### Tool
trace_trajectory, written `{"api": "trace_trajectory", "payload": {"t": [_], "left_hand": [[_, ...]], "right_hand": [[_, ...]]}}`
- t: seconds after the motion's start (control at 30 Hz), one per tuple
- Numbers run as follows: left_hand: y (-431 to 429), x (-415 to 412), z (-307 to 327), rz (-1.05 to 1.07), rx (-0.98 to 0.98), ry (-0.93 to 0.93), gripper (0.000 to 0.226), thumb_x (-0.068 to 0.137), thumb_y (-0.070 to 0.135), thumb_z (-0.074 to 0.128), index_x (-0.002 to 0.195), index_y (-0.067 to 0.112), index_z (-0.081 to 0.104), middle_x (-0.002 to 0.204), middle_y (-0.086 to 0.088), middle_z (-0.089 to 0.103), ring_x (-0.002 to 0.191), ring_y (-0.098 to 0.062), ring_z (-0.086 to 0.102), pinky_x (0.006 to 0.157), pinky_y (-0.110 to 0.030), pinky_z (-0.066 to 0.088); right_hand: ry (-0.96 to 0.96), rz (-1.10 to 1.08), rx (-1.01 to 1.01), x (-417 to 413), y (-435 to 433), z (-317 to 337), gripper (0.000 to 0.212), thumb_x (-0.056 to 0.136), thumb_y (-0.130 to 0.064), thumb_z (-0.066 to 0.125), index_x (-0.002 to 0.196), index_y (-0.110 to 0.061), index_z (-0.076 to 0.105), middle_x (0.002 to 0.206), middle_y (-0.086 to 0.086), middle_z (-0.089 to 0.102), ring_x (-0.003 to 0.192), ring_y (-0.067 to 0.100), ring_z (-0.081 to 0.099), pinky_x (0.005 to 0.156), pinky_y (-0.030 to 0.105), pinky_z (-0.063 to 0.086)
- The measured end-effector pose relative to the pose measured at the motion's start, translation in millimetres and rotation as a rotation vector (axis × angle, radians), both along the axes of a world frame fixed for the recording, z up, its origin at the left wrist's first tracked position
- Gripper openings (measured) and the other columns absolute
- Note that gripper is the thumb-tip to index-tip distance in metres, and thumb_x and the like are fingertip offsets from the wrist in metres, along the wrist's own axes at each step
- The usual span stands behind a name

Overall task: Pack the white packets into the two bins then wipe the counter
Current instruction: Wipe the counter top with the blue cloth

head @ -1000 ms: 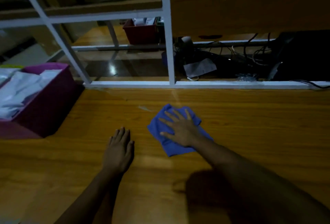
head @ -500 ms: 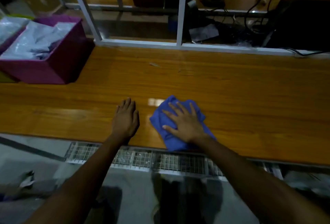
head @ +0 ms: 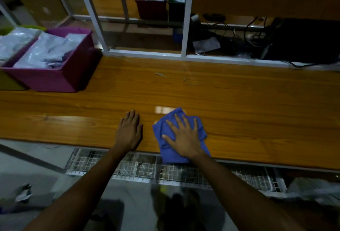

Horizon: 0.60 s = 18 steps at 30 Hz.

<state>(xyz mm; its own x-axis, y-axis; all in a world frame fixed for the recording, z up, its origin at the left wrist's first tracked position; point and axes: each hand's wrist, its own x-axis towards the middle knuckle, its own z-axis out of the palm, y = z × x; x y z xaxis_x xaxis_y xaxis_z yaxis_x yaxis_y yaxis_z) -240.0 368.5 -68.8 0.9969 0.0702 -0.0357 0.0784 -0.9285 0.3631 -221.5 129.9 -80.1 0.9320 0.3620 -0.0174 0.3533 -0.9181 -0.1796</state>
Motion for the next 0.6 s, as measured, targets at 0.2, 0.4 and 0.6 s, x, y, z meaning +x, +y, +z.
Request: {"api": "trace_trajectory", "payload": {"t": [0.2,0.4,0.6], "left_hand": [[21,41,-7,0.037,0.025,-0.022,0.068,0.098,0.05,0.016,0.153,0.01,0.024,0.162,-0.01,0.015,0.15,-0.025,0.008,0.121,-0.045,0.012],[52,104,-10,0.077,0.036,-0.009,0.065,0.101,0.053,0.016,0.155,0.016,0.013,0.164,-0.005,0.003,0.151,-0.021,-0.002,0.122,-0.044,0.006],[90,171,-13,0.104,0.054,-0.022,0.08,0.089,0.067,0.0,0.155,0.025,0.014,0.164,0.0,0.0,0.15,-0.018,-0.007,0.122,-0.043,0.004]], "right_hand": [[0.06,-0.194,0.027,53,20,3,0.077,0.086,-0.075,0.01,0.153,-0.037,0.011,0.163,0.003,0.003,0.149,0.031,-0.005,0.111,0.067,-0.007],[-0.009,-0.253,0.054,139,26,1,0.077,0.082,-0.078,0.012,0.15,-0.043,0.02,0.162,0.0,0.012,0.149,0.029,0.003,0.112,0.062,-0.011],[0.074,-0.536,0.041,250,58,3,0.073,0.089,-0.071,0.028,0.151,-0.033,0.024,0.163,0.008,0.008,0.148,0.036,0.001,0.11,0.068,-0.005]]}}
